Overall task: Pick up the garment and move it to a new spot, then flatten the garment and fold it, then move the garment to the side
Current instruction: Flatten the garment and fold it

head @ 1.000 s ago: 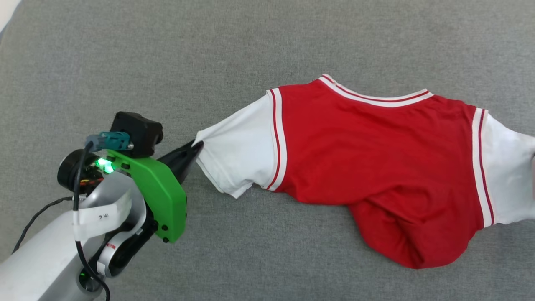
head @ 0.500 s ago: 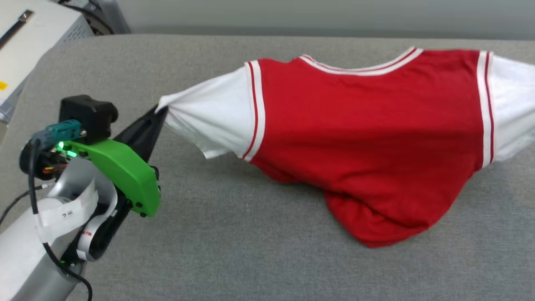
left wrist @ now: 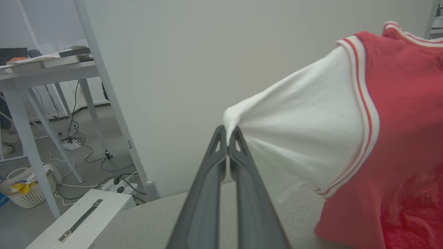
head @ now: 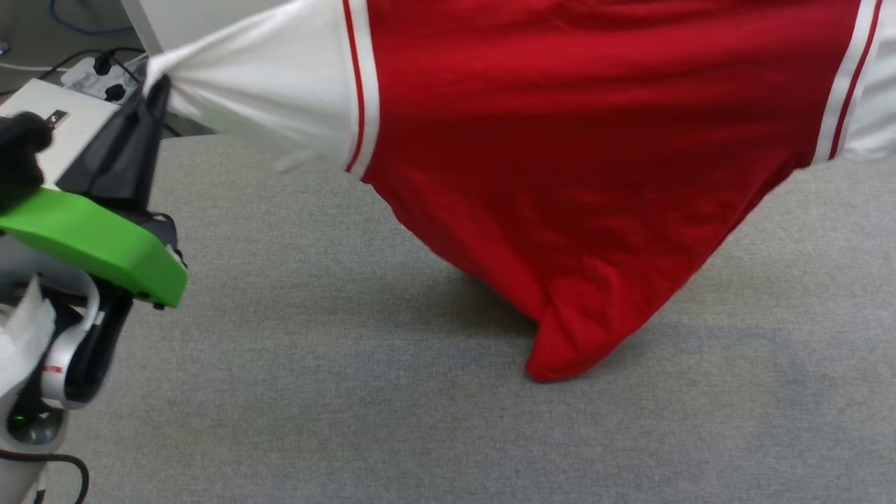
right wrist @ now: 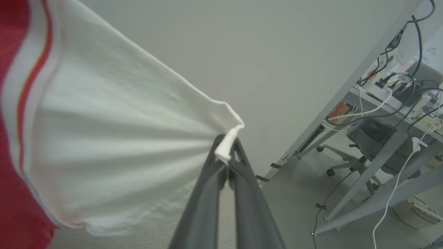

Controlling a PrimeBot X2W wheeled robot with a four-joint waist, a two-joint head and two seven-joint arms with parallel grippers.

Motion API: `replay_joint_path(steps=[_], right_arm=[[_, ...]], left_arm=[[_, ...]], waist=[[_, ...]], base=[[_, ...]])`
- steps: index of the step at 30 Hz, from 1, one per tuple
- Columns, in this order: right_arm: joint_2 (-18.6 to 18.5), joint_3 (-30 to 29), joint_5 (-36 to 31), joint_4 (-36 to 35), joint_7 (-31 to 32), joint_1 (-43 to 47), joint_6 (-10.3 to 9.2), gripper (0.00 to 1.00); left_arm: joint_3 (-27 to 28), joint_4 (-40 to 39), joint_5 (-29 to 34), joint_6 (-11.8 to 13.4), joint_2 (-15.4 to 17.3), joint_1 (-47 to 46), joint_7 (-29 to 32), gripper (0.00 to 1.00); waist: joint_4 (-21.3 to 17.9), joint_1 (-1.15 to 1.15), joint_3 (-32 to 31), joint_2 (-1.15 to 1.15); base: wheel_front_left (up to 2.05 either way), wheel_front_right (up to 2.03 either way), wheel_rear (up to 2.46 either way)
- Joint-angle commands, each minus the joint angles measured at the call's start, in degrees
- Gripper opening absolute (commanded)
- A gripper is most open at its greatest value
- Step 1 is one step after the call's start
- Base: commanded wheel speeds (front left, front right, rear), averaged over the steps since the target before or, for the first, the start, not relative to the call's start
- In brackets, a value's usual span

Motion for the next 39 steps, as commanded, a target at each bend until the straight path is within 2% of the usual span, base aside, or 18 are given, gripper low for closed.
replay_joint_path(steps=[1, 9, 15, 21, 26, 30, 39], right_arm=[[-0.4, -0.4, 0.7, -0.4, -0.5, -1.5, -0.05, 0.0], [-1.1, 0.3, 2.9, -0.4, -1.3, -6.6, -0.05, 0.0], [-2.5, 3.4, 4.2, 1.3, -1.6, -11.6, -0.05, 0.0], [-2.5, 6.5, 4.6, 6.3, -4.1, -20.4, -0.05, 0.0], [-2.2, 8.5, 4.5, 13.1, -7.5, -29.7, -0.05, 0.0], [-0.9, 9.7, 4.0, 19.0, -10.0, -37.5, -0.05, 0.0], [1.8, 11.5, 0.6, 32.9, -14.7, -56.7, -0.05, 0.0]], left_arm=[[1.0, -0.4, 0.4, 0.6, 0.9, -0.7, -0.6, 0.0], [5.7, -2.1, 0.8, 1.5, 3.1, -3.9, -2.4, 0.0], [8.0, -1.5, 0.1, 0.1, 5.2, -7.8, -1.7, 0.0], [9.0, 1.8, -0.8, -3.4, 7.7, -14.7, 0.8, 0.0], [8.2, 6.9, -1.0, -7.8, 8.8, -23.6, 3.5, 0.0], [6.5, 12.8, 0.1, -11.4, 7.8, -32.9, 4.8, 0.0], [3.0, 31.9, 3.6, -17.1, -1.4, -56.1, 1.4, 0.0]], waist=[[-0.5, 0.0, -0.7, 0.59], [-0.8, 0.0, 0.1, 0.59], [-1.1, 0.0, 3.7, 0.59], [-1.8, 0.0, 10.3, 0.59], [-2.1, 0.0, 17.3, 0.59], [-2.3, 0.0, 22.4, 0.59], [-2.2, 0.0, 31.6, 0.59]], base=[[0.0, 0.0, 0.0], [0.0, 0.0, 0.0], [0.0, 0.0, 0.0], [0.0, 0.0, 0.0], [0.0, 0.0, 0.0], [0.0, 0.0, 0.0], [0.0, 0.0, 0.0]])
